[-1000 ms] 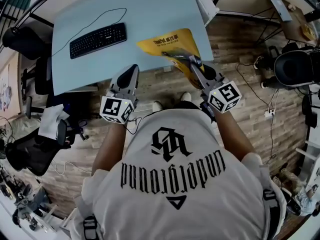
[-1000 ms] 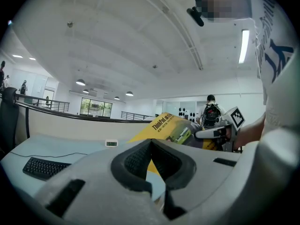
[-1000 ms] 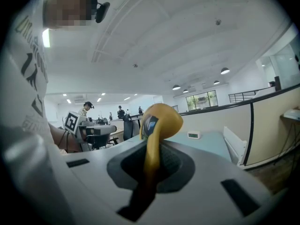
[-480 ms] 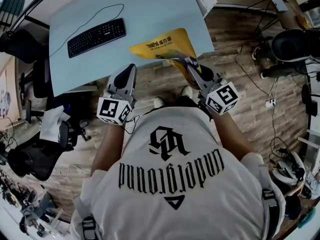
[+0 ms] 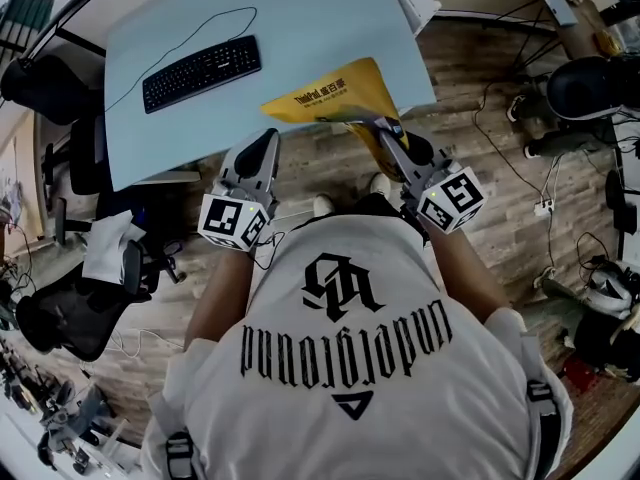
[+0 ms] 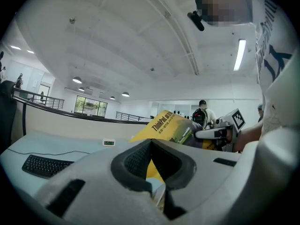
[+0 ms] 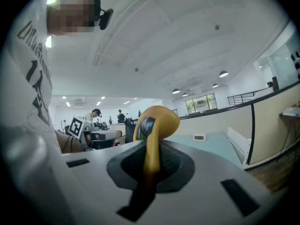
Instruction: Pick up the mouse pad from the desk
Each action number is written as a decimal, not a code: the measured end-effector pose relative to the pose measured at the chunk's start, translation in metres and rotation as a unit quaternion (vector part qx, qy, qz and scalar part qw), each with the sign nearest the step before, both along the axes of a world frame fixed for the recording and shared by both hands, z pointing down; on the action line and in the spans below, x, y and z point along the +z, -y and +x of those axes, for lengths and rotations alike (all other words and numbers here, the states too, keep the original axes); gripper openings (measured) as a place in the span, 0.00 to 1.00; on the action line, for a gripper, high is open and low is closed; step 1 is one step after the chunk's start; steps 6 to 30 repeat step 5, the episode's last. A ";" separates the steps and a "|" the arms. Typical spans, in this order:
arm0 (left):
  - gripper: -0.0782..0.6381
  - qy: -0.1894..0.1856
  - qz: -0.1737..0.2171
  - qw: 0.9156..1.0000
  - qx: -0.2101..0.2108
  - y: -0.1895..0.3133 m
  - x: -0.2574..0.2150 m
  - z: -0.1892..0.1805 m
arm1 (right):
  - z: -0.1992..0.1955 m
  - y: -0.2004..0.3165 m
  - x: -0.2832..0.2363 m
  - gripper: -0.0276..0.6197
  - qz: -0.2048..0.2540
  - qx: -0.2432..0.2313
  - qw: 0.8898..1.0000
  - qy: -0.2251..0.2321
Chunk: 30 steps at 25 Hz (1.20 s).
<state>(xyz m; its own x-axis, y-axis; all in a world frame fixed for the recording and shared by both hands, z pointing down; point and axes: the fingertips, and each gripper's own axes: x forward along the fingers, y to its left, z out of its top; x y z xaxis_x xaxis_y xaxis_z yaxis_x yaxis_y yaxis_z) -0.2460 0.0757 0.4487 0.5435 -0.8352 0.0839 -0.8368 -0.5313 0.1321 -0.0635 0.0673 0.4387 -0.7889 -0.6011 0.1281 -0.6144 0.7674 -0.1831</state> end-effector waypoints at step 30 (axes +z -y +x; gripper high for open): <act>0.12 0.000 -0.007 1.000 0.001 0.028 -0.004 0.019 | 0.019 0.030 -0.007 0.08 -0.006 0.001 1.000 0.006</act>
